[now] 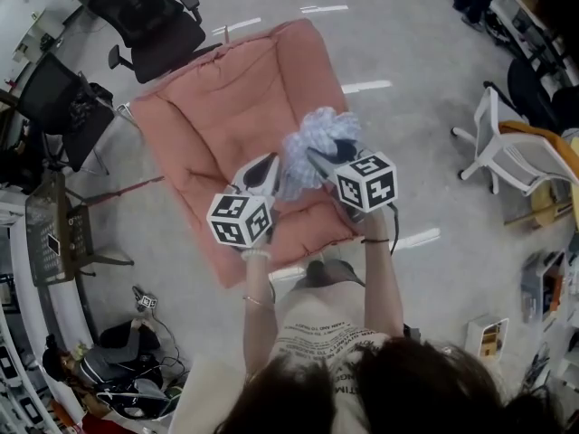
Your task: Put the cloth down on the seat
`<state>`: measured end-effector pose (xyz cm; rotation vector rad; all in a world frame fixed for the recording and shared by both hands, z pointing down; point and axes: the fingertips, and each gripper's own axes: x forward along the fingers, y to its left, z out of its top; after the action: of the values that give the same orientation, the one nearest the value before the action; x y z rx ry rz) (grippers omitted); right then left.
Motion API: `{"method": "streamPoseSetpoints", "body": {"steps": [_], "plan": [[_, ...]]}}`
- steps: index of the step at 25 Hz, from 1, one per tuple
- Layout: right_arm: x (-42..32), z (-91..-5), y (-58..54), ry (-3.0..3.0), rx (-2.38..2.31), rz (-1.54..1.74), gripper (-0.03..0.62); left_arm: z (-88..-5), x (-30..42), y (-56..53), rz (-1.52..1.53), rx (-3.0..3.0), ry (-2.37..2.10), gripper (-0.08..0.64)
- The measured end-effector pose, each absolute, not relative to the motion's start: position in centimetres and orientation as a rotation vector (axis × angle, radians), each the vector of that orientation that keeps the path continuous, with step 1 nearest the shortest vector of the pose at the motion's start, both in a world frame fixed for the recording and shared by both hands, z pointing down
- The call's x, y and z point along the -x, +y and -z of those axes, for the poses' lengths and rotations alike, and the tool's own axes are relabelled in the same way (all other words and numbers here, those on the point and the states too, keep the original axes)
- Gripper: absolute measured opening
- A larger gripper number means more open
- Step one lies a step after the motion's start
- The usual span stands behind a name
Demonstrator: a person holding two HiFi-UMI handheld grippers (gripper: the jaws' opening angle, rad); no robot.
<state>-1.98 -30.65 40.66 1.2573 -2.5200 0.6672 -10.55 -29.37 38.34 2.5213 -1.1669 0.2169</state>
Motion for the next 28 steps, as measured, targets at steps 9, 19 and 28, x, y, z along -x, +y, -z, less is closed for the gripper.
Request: {"method": "streamPoseSetpoints", "body": {"steps": [9,19,28], "plan": [[2.3,-43.8,-33.9,-2.477,-1.178,-0.743,0.193,-41.4,10.8,-32.0,-0.232,-2.427,-1.170,-0.002],[4.2,-49.6,-37.2,-2.440,-1.064,-0.868,0.193,-47.0,11.4,-34.6,-0.296,-2.321,-1.149,-0.002],[6.4,-57.1,-39.7,-2.378,-0.963,-0.937,0.193,-54.1,13.4,-36.2,-0.350,-2.213,-1.120,-0.002]]}}
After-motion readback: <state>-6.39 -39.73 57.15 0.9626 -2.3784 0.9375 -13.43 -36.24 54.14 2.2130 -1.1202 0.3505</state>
